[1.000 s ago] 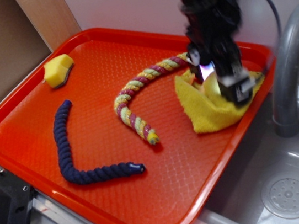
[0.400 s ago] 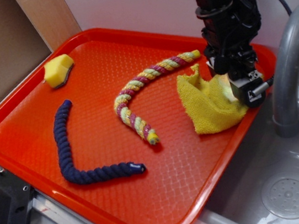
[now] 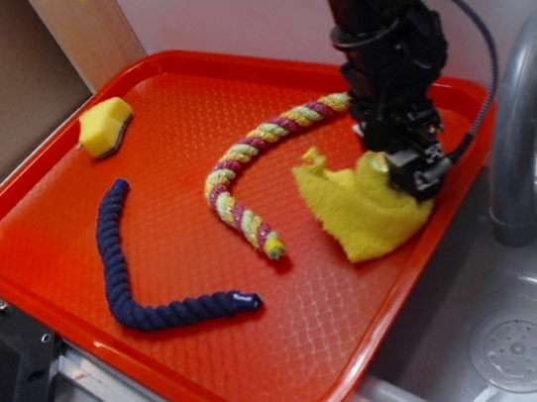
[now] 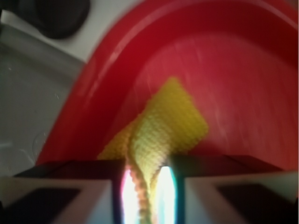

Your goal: Grab the yellow cloth.

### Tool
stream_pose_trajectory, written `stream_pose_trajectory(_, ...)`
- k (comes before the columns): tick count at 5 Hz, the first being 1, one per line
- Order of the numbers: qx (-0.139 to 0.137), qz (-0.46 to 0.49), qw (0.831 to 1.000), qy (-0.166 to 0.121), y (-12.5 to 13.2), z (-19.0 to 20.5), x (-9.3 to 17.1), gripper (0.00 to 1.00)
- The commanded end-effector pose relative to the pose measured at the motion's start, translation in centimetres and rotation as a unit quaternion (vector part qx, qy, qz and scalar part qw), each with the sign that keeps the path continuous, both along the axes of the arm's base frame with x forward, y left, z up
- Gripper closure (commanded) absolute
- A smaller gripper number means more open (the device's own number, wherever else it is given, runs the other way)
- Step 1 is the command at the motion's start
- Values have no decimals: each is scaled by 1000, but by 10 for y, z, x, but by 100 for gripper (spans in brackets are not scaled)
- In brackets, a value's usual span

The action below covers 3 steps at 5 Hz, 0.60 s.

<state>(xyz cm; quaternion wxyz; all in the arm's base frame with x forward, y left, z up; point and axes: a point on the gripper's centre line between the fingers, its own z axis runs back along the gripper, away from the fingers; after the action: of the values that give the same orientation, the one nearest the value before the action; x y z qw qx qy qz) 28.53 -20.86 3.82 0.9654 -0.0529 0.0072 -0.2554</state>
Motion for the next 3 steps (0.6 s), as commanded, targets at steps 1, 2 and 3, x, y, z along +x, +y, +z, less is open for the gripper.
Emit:
stream_pose_trajectory(1,8,232,964,-132,66,127,-25,100)
stream_pose_trajectory(2,31,278,940,-193,90,177,-40,100)
stream_pose_trajectory(3,56,334,923,-181,111,228,-45,100)
